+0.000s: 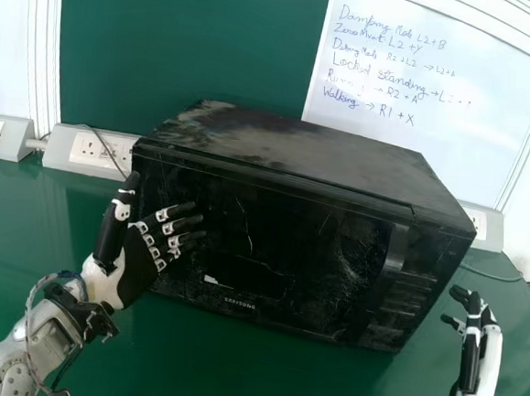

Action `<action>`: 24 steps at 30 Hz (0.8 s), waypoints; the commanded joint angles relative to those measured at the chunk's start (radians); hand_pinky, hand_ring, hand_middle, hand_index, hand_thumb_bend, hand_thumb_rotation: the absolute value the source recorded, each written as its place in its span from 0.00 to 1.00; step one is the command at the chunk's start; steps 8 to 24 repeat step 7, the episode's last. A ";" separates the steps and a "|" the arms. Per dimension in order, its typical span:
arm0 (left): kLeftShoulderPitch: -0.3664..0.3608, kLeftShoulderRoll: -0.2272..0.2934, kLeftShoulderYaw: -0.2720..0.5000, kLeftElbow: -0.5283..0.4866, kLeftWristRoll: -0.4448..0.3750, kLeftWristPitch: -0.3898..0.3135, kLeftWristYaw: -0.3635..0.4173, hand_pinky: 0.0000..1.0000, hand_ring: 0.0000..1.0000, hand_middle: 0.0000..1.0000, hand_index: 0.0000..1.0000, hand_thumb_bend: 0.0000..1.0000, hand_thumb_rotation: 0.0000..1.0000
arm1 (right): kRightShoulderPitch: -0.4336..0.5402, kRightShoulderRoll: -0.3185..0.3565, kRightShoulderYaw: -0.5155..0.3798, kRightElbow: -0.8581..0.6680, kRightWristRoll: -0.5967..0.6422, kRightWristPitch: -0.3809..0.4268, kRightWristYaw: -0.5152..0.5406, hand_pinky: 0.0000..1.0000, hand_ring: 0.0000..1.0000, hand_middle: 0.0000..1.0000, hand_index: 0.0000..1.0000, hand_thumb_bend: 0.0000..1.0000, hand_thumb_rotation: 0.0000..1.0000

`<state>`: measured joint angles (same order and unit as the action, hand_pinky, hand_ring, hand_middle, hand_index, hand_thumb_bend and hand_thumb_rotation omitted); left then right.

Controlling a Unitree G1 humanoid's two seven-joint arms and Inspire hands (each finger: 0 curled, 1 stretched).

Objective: Put biscuit inside oven

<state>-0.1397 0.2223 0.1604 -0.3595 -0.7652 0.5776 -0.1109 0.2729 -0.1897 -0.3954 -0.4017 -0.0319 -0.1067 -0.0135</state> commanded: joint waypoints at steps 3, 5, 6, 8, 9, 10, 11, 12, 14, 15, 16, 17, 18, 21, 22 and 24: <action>0.005 0.011 0.020 -0.039 -0.005 0.005 -0.020 0.79 0.80 0.80 0.77 0.56 0.13 | 0.007 0.007 0.008 -0.022 0.001 0.003 -0.002 0.63 0.70 0.74 0.71 0.80 0.30; 0.034 0.031 0.050 -0.066 -0.023 0.010 -0.040 0.78 0.79 0.79 0.75 0.55 0.14 | 0.011 0.010 0.012 -0.028 -0.001 0.005 -0.004 0.64 0.71 0.74 0.71 0.79 0.29; 0.049 0.044 0.067 -0.080 -0.028 0.010 -0.052 0.78 0.78 0.78 0.74 0.55 0.16 | 0.012 0.011 0.013 -0.030 -0.001 0.006 -0.005 0.64 0.72 0.74 0.71 0.79 0.29; 0.065 0.054 0.084 -0.098 -0.037 0.018 -0.049 0.78 0.79 0.78 0.74 0.55 0.17 | 0.013 0.012 0.014 -0.029 -0.003 0.004 -0.007 0.65 0.73 0.75 0.71 0.79 0.29; 0.065 0.054 0.084 -0.098 -0.037 0.018 -0.049 0.78 0.79 0.78 0.74 0.55 0.17 | 0.013 0.012 0.014 -0.029 -0.003 0.004 -0.007 0.65 0.73 0.75 0.71 0.79 0.29; 0.065 0.054 0.084 -0.098 -0.037 0.018 -0.049 0.78 0.79 0.78 0.74 0.55 0.17 | 0.013 0.012 0.014 -0.029 -0.003 0.004 -0.007 0.65 0.73 0.75 0.71 0.79 0.29; 0.065 0.054 0.084 -0.098 -0.037 0.018 -0.049 0.78 0.79 0.78 0.74 0.55 0.17 | 0.013 0.012 0.014 -0.029 -0.003 0.004 -0.007 0.65 0.73 0.75 0.71 0.79 0.29; 0.065 0.054 0.084 -0.098 -0.037 0.018 -0.049 0.78 0.79 0.78 0.74 0.55 0.17 | 0.013 0.012 0.014 -0.029 -0.003 0.004 -0.007 0.65 0.73 0.75 0.71 0.79 0.29; 0.065 0.054 0.084 -0.098 -0.037 0.018 -0.049 0.78 0.79 0.78 0.74 0.55 0.17 | 0.013 0.012 0.014 -0.029 -0.003 0.004 -0.007 0.65 0.73 0.75 0.71 0.79 0.29; 0.065 0.054 0.084 -0.098 -0.037 0.018 -0.049 0.78 0.79 0.78 0.74 0.55 0.17 | 0.013 0.012 0.014 -0.029 -0.003 0.004 -0.007 0.65 0.73 0.75 0.71 0.79 0.29; 0.065 0.054 0.084 -0.098 -0.037 0.018 -0.049 0.78 0.79 0.78 0.74 0.55 0.17 | 0.013 0.012 0.014 -0.029 -0.003 0.004 -0.007 0.65 0.73 0.75 0.71 0.79 0.29; 0.065 0.054 0.084 -0.098 -0.037 0.018 -0.049 0.78 0.79 0.78 0.74 0.55 0.17 | 0.013 0.012 0.014 -0.029 -0.003 0.004 -0.007 0.65 0.73 0.75 0.71 0.79 0.29; 0.065 0.054 0.084 -0.098 -0.037 0.018 -0.049 0.78 0.79 0.78 0.74 0.55 0.17 | 0.013 0.012 0.014 -0.029 -0.003 0.004 -0.007 0.65 0.73 0.75 0.71 0.79 0.29; 0.065 0.054 0.084 -0.098 -0.037 0.018 -0.049 0.78 0.79 0.78 0.74 0.55 0.17 | 0.013 0.012 0.014 -0.029 -0.003 0.004 -0.007 0.65 0.73 0.75 0.71 0.79 0.29; 0.065 0.054 0.084 -0.098 -0.037 0.018 -0.049 0.78 0.79 0.78 0.74 0.55 0.17 | 0.013 0.012 0.014 -0.029 -0.003 0.004 -0.007 0.65 0.73 0.75 0.71 0.79 0.29; 0.065 0.054 0.084 -0.098 -0.037 0.018 -0.049 0.78 0.79 0.78 0.74 0.55 0.17 | 0.013 0.012 0.014 -0.029 -0.003 0.004 -0.007 0.65 0.73 0.75 0.71 0.79 0.29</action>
